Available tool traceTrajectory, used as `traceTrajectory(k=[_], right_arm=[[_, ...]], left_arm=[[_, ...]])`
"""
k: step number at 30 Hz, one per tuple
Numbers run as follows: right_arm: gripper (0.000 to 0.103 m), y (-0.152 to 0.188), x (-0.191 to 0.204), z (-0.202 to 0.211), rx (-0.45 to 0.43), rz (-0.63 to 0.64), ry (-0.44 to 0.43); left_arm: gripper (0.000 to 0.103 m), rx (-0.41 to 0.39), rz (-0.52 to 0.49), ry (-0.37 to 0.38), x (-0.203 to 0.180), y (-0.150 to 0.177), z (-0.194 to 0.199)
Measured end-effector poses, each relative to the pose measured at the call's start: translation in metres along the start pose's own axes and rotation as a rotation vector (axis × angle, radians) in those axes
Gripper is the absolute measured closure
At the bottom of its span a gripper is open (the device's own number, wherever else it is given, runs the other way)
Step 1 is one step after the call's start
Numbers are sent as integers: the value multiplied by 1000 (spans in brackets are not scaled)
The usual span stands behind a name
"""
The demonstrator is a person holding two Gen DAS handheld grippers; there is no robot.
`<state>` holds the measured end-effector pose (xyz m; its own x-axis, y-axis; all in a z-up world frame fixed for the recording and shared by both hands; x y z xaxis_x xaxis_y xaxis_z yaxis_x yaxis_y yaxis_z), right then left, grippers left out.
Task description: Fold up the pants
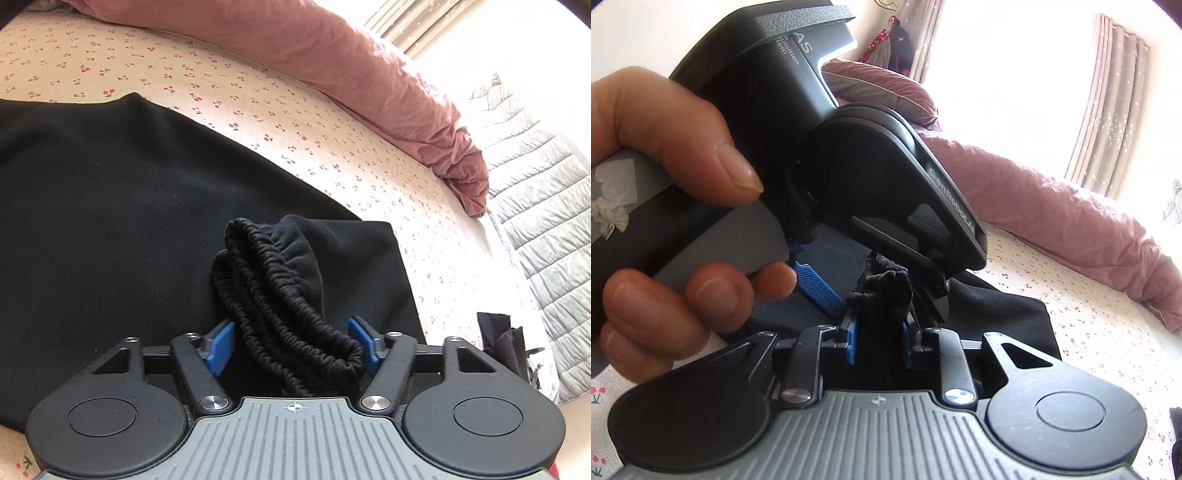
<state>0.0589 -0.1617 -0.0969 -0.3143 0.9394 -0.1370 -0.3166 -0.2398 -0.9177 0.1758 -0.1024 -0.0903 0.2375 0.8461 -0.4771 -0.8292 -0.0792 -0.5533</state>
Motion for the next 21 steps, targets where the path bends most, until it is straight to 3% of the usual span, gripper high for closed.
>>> traceTrajectory(k=[9, 14, 21], right_arm=[[89, 6, 10, 2, 7, 35, -1], [84, 5, 11, 2, -8, 44, 15], [75, 5, 9, 2, 4, 54, 77]], left_arm=[[75, -36, -56, -48, -7, -1, 1], [81, -44, -68, -52, -5, -6, 6], [81, -96, -107, -88, 6, -23, 22]])
Point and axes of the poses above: each gripper's, at about its wrist camera, not at the fingertips, and z roughly against the way its jaws point, x to its left, y to its underside, the point moved 3 cm from there along -z, roughly the way its jaws point, and after that the axes turned 9 degrees about -z, right-handed, at the moved point
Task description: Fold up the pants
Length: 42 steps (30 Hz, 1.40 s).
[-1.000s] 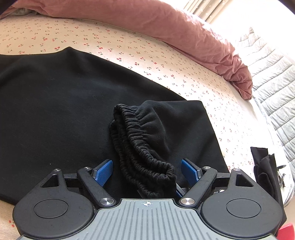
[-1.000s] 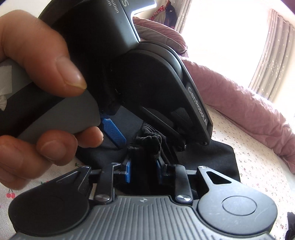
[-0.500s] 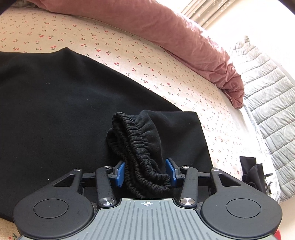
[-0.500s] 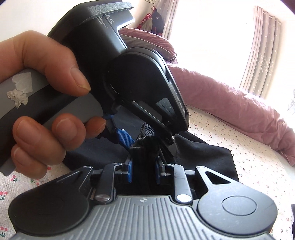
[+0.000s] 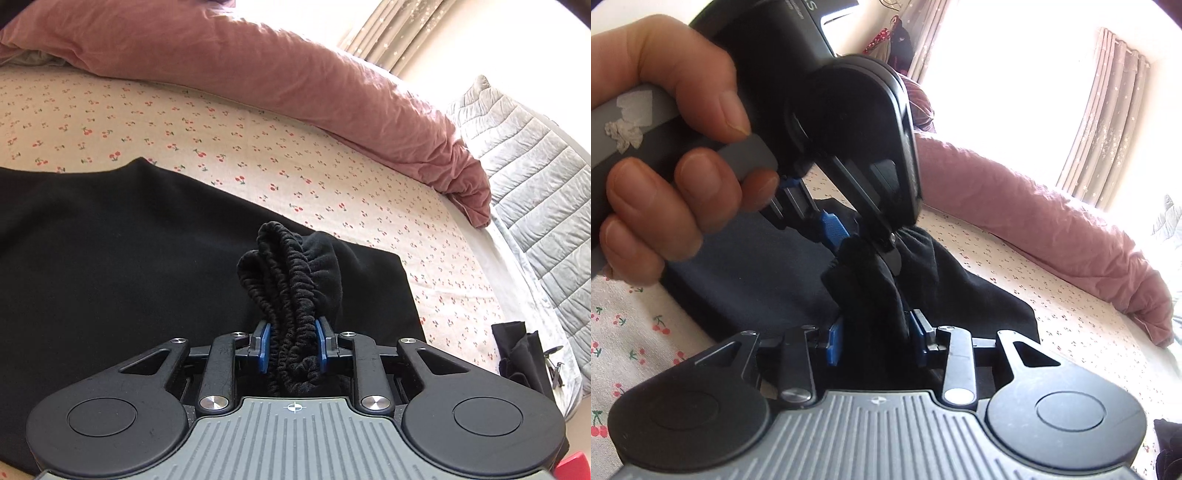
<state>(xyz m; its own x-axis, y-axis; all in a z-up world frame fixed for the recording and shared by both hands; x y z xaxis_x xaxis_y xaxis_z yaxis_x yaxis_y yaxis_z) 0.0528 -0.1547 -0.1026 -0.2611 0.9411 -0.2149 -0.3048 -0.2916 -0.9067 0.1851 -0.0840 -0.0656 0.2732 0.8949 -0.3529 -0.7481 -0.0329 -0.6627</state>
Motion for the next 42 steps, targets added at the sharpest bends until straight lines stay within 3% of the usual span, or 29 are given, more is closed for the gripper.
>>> traceTrajectory(k=[5, 8, 16, 21, 23, 25, 28, 32, 37, 40, 42], right_arm=[[68, 0, -2, 3, 6, -2, 28], [59, 2, 0, 1, 17, 31, 64], [59, 10, -12, -10, 135, 34, 154], [59, 13, -17, -14, 171, 16, 181], [60, 14, -21, -19, 174, 16, 180], [78, 14, -24, -23, 180, 12, 175], [83, 11, -29, -24, 193, -21, 180], [83, 10, -31, -28, 198, -24, 178], [83, 9, -33, -29, 184, -50, 194], [83, 14, -31, -31, 208, -32, 189], [83, 14, -29, -30, 215, -11, 189]], left_arm=[[81, -22, 11, -33, 20, -11, 10], [81, -18, 19, -48, 33, -14, 16], [82, -35, -20, -149, 71, -18, 30], [82, 1, -30, -185, 95, -7, 25], [81, 4, -50, -196, 96, -3, 21], [81, 1, -63, -205, 96, 0, 19], [81, -19, -50, -189, 98, 1, 20], [81, -29, -48, -187, 99, 0, 20], [81, -117, -101, -171, 92, -11, 29], [81, 4, -68, -222, 101, -4, 11], [80, 4, -63, -222, 105, 0, 9]])
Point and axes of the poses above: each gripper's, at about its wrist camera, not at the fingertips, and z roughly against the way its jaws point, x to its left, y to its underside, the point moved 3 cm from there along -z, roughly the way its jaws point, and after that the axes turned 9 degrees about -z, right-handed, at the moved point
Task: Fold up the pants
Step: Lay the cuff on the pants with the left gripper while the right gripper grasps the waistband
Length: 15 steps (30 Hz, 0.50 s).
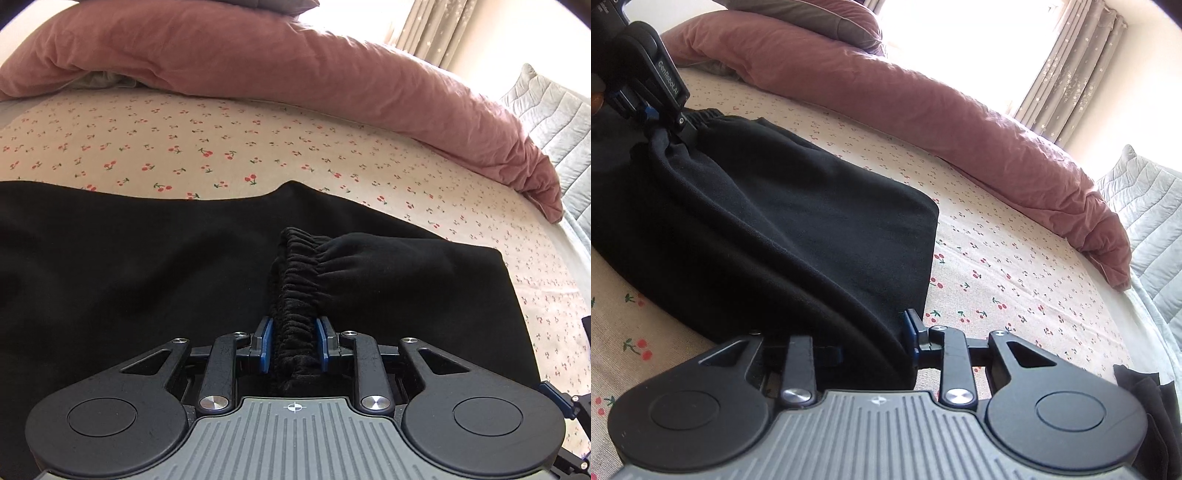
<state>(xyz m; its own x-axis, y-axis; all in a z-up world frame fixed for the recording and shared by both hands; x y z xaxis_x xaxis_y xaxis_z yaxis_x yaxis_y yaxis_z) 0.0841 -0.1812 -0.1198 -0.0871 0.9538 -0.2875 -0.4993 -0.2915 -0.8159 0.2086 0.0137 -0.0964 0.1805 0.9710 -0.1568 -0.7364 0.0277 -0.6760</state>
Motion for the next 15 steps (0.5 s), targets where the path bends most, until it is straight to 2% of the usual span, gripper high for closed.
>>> traceTrajectory(k=[8, 10, 13, 15], right_arm=[[83, 1, -13, 8, 53, 31, -67], [83, 2, -19, 11, 75, 40, -106], [83, 2, -32, 15, 107, 49, -184], [83, 1, -41, 19, 141, 36, -236]], left_arm=[[76, 6, 14, -12, 1, 5, 8], [75, -1, -12, -24, -1, 5, 8], [68, -3, -89, -62, -8, 6, 10], [66, 9, -95, -61, -9, 6, 13]])
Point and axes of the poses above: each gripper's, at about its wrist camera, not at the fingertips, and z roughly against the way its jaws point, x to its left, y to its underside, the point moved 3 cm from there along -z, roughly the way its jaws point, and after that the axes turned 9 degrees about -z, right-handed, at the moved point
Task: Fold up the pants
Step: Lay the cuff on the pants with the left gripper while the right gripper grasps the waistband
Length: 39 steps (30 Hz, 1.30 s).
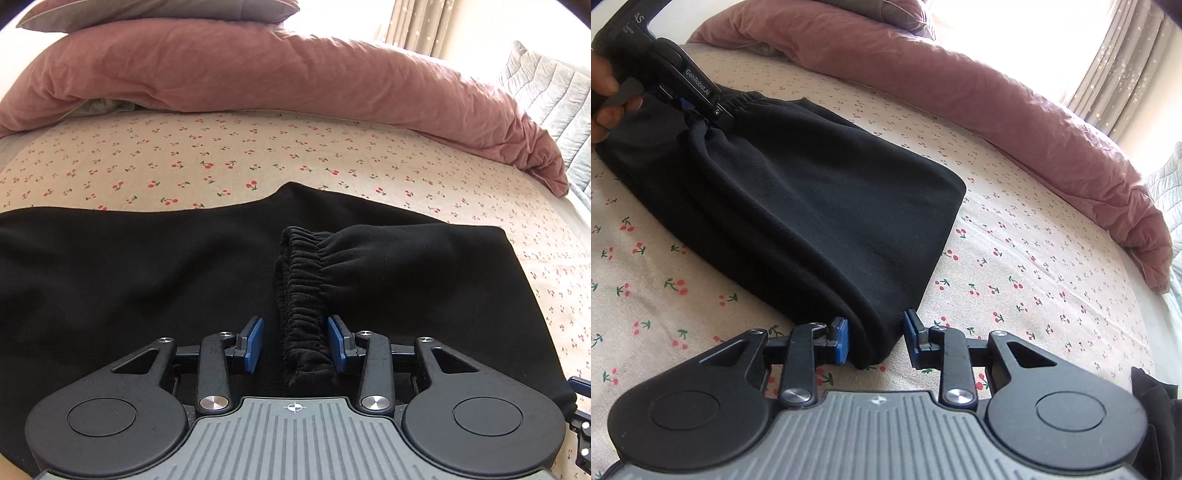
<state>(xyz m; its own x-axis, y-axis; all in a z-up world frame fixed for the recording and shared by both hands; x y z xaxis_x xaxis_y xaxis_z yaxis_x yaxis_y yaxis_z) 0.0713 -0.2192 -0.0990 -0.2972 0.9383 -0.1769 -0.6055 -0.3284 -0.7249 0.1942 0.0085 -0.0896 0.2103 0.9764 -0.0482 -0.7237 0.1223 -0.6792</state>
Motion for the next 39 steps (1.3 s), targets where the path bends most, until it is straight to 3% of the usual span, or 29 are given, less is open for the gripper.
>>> traceTrajectory(k=[4, 6, 7, 11, 14, 16, 19, 23, 26, 30, 34, 39], right_arm=[[80, 4, -15, 22, -21, 17, -54], [80, 5, -23, 35, -78, 2, -150], [80, 2, -32, 39, -99, -55, -197], [80, -14, -56, 40, -176, -256, -251], [80, -25, -64, 17, -183, -425, -225], [85, -29, -60, -11, -122, -451, -197], [99, -25, -44, -43, -4, -429, -139], [98, -24, -27, -41, 37, -334, -123], [99, -13, -30, -28, 56, -295, -121], [99, -9, -29, -24, 44, -274, -101], [100, -13, -36, -16, -3, -332, -97], [100, -36, -52, -12, -110, -383, -58]], left_arm=[[63, 30, 27, 34, 7, -1, 8], [57, 33, 8, 24, 9, -3, 12], [56, 36, -3, 22, 10, -4, 14], [56, 61, 27, 54, 11, 0, 13], [52, 77, 41, 25, 11, 0, 10], [46, 67, 60, -5, 14, -3, 13], [47, 44, 79, -36, 20, -6, 19], [47, -50, 71, -151, 23, -16, 46], [44, -128, 6, -161, 12, -22, 63], [47, -162, -79, -131, -18, -15, 56], [46, -163, -167, -52, -49, -7, 42], [45, -80, -258, -155, -57, 5, 14]])
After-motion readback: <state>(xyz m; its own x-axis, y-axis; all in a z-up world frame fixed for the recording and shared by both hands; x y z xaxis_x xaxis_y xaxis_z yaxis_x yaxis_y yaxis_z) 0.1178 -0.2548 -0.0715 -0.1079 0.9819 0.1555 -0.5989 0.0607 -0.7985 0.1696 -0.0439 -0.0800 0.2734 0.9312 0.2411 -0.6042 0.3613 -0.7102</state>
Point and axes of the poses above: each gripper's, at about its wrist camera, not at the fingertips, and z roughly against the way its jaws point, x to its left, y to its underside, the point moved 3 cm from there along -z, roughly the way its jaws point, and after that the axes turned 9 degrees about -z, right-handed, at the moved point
